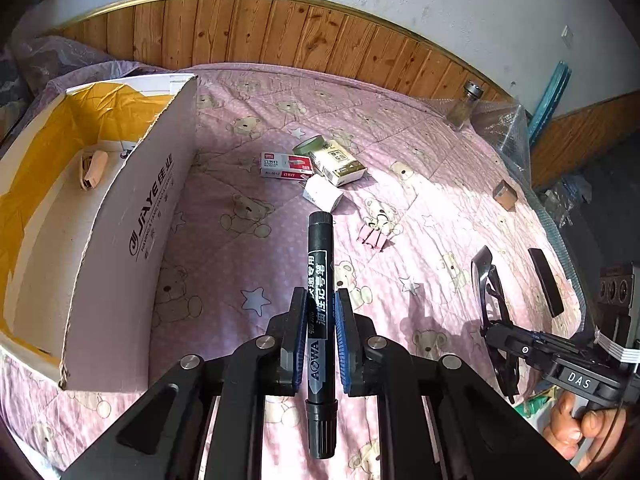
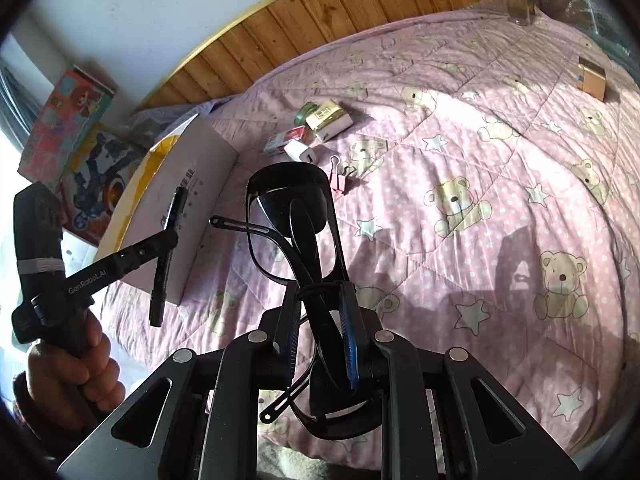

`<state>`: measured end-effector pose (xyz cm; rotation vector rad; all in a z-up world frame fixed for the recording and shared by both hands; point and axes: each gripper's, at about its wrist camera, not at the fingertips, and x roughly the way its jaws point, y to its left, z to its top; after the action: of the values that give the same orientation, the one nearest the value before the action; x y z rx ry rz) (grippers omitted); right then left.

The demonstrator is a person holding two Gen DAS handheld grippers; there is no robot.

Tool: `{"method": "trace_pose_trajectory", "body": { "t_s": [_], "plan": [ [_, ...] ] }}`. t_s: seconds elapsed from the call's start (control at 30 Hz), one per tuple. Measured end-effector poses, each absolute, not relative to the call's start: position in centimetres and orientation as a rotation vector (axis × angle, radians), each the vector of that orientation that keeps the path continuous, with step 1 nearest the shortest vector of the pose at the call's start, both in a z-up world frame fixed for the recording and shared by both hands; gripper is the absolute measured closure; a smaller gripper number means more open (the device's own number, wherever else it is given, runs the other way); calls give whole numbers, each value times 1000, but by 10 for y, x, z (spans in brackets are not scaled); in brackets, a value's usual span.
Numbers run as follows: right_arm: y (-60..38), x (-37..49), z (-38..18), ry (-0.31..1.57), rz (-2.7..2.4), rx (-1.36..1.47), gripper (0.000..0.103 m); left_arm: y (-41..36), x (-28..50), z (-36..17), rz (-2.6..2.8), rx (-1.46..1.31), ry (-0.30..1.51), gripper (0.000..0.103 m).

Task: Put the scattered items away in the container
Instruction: 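Lift the glasses and marker and carry both tools toward the box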

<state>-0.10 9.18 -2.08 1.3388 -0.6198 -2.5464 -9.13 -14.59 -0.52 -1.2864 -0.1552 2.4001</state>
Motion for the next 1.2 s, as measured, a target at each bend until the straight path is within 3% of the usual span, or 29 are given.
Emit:
{"method": "trace_pose_trajectory", "body": {
  "t_s": [0.37,1.2],
  "plan": [
    [69,31,-7,-594,-2541,1298,84,-166,-45,7,2388,-1238,-231,89],
    [-37,32,79,-276,-2468,1057,83,-252,-1,64,2508,-1034,-435,89]
  ]
}}
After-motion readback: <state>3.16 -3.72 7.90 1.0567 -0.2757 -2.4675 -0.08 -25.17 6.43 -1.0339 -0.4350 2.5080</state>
